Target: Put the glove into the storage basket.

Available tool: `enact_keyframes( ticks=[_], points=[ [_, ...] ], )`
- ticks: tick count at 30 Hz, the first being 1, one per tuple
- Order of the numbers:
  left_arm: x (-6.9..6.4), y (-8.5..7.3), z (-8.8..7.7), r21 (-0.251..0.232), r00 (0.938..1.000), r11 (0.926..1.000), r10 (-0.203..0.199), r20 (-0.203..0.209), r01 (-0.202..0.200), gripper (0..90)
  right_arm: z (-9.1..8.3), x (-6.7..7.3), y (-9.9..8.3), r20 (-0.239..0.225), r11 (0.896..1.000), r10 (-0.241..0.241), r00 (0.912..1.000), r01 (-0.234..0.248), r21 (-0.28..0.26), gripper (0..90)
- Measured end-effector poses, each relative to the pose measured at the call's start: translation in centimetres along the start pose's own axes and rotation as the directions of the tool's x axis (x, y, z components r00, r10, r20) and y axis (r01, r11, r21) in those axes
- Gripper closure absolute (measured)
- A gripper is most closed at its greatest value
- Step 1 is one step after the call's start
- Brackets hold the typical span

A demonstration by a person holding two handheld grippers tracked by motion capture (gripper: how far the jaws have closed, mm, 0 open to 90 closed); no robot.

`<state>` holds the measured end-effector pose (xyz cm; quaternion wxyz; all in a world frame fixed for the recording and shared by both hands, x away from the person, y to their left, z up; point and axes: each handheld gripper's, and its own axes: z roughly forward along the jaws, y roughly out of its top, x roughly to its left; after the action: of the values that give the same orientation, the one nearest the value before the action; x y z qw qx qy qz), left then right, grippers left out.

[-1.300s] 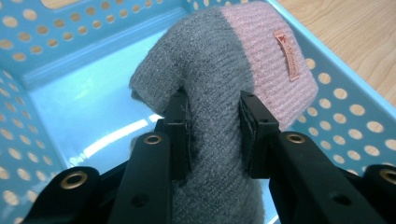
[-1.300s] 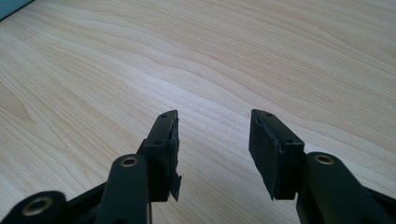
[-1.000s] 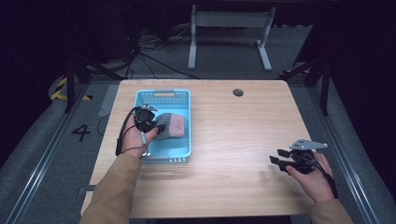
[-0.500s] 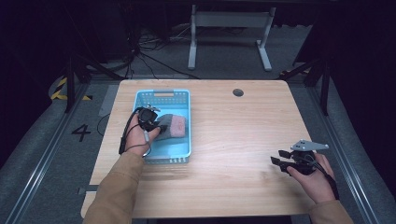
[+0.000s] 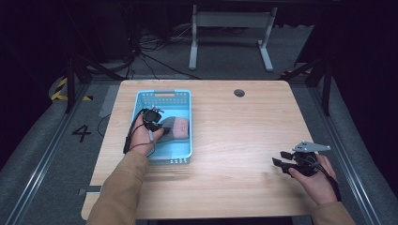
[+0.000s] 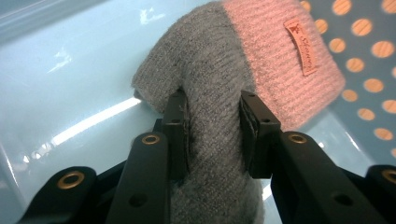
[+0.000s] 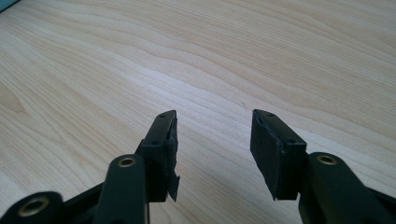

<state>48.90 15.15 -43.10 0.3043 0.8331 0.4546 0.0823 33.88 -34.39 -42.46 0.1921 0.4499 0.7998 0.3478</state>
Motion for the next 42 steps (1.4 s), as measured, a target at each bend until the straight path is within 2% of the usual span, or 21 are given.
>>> enact_keyframes(
  ticks=[9, 13, 16, 20, 21, 23, 26, 32, 33, 35, 36, 39, 40, 41, 42],
  points=[
    [-0.2, 0.2, 0.3, 0.021, 0.9996, 0.9996, 0.019, -0.019, -0.019, 66.2, -0.1, 0.0, 0.0, 0.002, 1.000, 0.003, 1.0000, -0.003, -0.008, 51.5],
    [-0.1, 0.1, 0.3, 0.021, 0.9998, 0.9997, 0.012, -0.014, -0.011, 64.8, -0.1, -0.1, 0.0, 0.002, 1.000, 0.006, 1.0000, -0.006, -0.009, 51.5],
    [0.0, 0.1, 0.3, 0.016, 0.9997, 0.9998, 0.015, -0.019, -0.015, 59.6, -0.2, -0.1, -0.1, 0.005, 1.000, 0.009, 1.0000, -0.009, -0.009, 51.5],
    [0.1, -0.1, 0.2, -0.022, 0.9988, 0.9991, 0.036, -0.035, -0.036, 50.2, -0.2, -0.1, 0.0, 0.006, 1.000, 0.006, 1.0000, -0.006, -0.014, 51.3],
    [0.0, -0.1, -0.2, -0.049, 0.9993, 0.9986, 0.018, -0.033, -0.020, 47.4, -0.2, -0.1, 0.1, 0.005, 1.000, 0.003, 1.0000, -0.003, -0.014, 51.3],
    [-0.2, 0.0, -0.6, -0.083, 0.9995, 0.9964, 0.013, -0.030, -0.016, 42.8, -0.2, -0.1, 0.1, 0.005, 1.000, 0.002, 1.0000, -0.002, -0.013, 51.2],
    [-0.4, 0.2, -1.2, -0.099, 0.9987, 0.9946, 0.029, -0.042, -0.033, 39.8, -0.1, 0.0, 0.3, 0.001, 1.000, -0.003, 1.0000, 0.003, -0.016, 50.5],
    [-2.0, 0.7, -3.1, -0.140, 0.9972, 0.9880, 0.059, -0.045, -0.065, 38.8, 0.3, 0.2, 0.9, -0.012, 1.000, -0.017, 0.9998, 0.017, -0.023, 50.2],
    [-2.7, 0.8, -3.9, -0.148, 0.9964, 0.9856, 0.076, -0.039, -0.081, 39.0, 0.4, 0.2, 1.0, -0.015, 1.000, -0.016, 0.9997, 0.016, -0.022, 50.1],
    [-3.4, 0.8, -4.6, -0.154, 0.9961, 0.9841, 0.085, -0.026, -0.088, 38.6, 0.6, 0.4, 1.3, -0.018, 1.000, -0.021, 0.9996, 0.021, -0.022, 50.1],
    [-3.4, 0.8, -4.6, -0.154, 0.9961, 0.9841, 0.085, -0.026, -0.088, 38.3, 0.6, 0.4, 1.3, -0.018, 1.000, -0.021, 0.9996, 0.021, -0.022, 50.1],
    [-5.0, 0.9, -6.1, -0.163, 0.9918, 0.9783, 0.127, -0.012, -0.127, 38.2, 1.0, 0.6, 1.6, -0.032, 0.999, -0.030, 0.9990, 0.030, -0.021, 49.9],
    [-5.0, 0.9, -6.1, -0.163, 0.9918, 0.9783, 0.127, -0.012, -0.127, 38.2, 1.0, 0.6, 1.6, -0.032, 0.999, -0.030, 0.9990, 0.030, -0.021, 49.9],
    [-5.8, 0.8, -6.7, -0.174, 0.9905, 0.9754, 0.138, 0.003, -0.135, 38.2, 1.1, 0.7, 1.7, -0.031, 0.999, -0.032, 0.9990, 0.032, -0.017, 49.8],
    [-5.8, 0.8, -6.7, -0.174, 0.9905, 0.9754, 0.138, 0.003, -0.135, 38.2, 1.1, 0.7, 1.7, -0.031, 0.999, -0.032, 0.9990, 0.032, -0.017, 49.8]
  ],
)
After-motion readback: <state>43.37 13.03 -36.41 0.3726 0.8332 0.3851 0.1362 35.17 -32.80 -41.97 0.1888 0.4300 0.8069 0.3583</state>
